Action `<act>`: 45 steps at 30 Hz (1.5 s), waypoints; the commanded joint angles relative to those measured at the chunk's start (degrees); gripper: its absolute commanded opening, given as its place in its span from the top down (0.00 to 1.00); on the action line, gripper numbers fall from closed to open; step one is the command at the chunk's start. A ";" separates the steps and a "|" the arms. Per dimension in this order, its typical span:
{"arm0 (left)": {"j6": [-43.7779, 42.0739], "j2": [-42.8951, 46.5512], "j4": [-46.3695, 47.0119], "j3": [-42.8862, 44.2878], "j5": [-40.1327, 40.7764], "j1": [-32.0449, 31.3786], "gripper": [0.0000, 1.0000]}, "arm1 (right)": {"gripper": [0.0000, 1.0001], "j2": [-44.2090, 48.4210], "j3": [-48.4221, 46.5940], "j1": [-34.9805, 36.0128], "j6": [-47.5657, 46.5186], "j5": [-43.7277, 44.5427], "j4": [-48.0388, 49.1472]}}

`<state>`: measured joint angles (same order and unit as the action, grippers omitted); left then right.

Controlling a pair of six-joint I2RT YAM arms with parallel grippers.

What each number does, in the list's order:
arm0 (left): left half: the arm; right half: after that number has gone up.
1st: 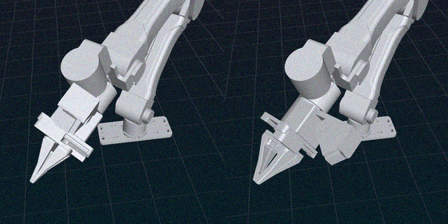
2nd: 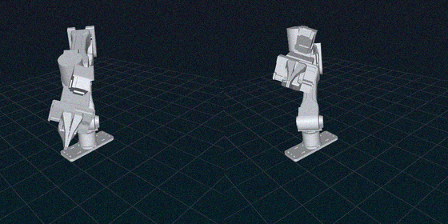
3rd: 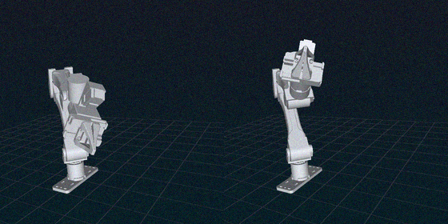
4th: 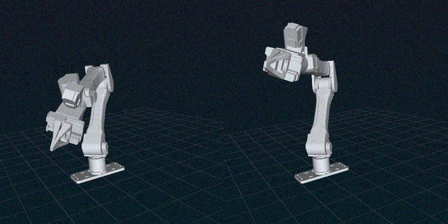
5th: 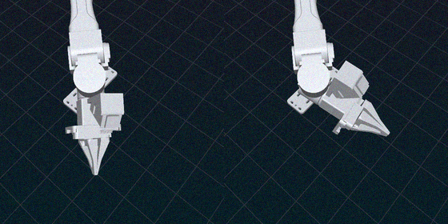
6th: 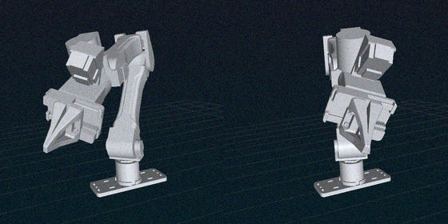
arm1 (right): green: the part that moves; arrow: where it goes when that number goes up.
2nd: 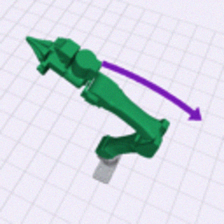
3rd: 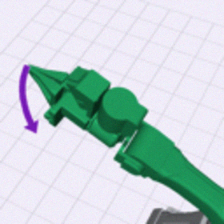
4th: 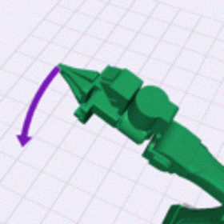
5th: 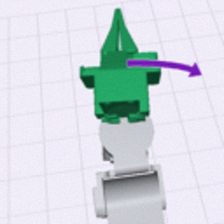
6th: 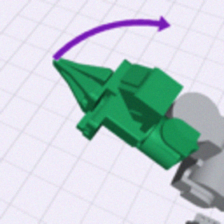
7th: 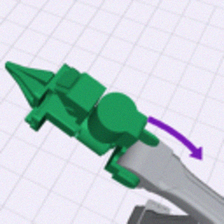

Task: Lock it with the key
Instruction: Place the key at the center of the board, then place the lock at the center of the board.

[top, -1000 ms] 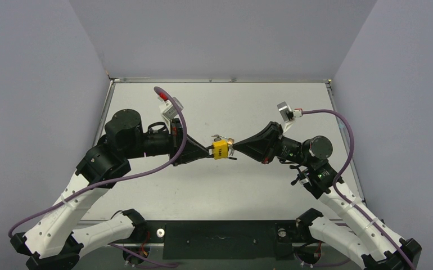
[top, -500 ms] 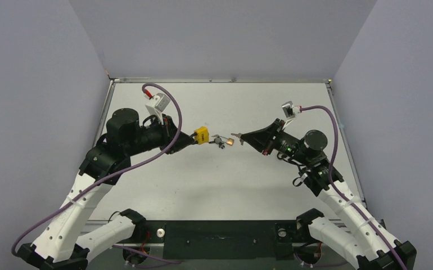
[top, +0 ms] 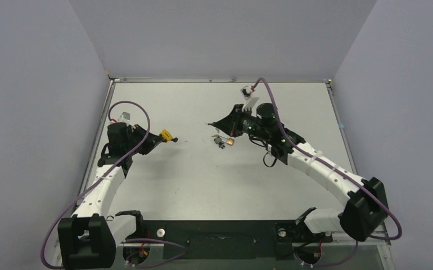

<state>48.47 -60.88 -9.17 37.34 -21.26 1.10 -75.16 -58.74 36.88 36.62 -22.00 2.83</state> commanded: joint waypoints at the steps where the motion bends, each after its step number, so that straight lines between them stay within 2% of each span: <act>1: 8.25 -3.45 21.29 -1.94 1.06 3.80 1.00 | 1.00 -13.31 -10.70 2.46 -0.76 4.24 0.37; 7: 9.13 -8.98 22.66 -5.51 7.43 6.89 1.00 | 1.00 -31.24 -26.23 7.32 0.71 6.60 -1.15; 10: 9.32 -11.47 22.15 -5.68 8.00 7.01 1.00 | 1.00 -37.47 -32.66 9.20 2.72 7.69 0.11; 16: 11.49 -13.82 19.56 -7.93 9.99 7.06 1.00 | 1.00 -49.14 -40.12 12.43 7.39 8.22 5.22; 21: 12.90 -15.98 12.98 -7.97 13.54 7.18 1.00 | 1.00 -55.63 -45.67 14.35 8.74 8.56 5.69; 30: 13.73 -17.39 10.91 -8.28 17.52 7.31 0.63 | 1.00 -61.61 -50.58 14.53 9.79 7.74 4.76; 37: 9.44 -14.99 5.85 -5.05 19.78 7.74 0.56 | 1.00 -63.22 -50.82 14.41 9.30 6.06 3.63; 45: -1.85 -4.48 -0.02 -1.20 22.36 7.66 0.51 | 1.00 -64.94 -52.60 14.43 8.35 5.14 0.34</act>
<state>53.91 -70.83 -6.94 32.49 -1.19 8.43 -139.46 -108.73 51.42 45.69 -16.01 4.01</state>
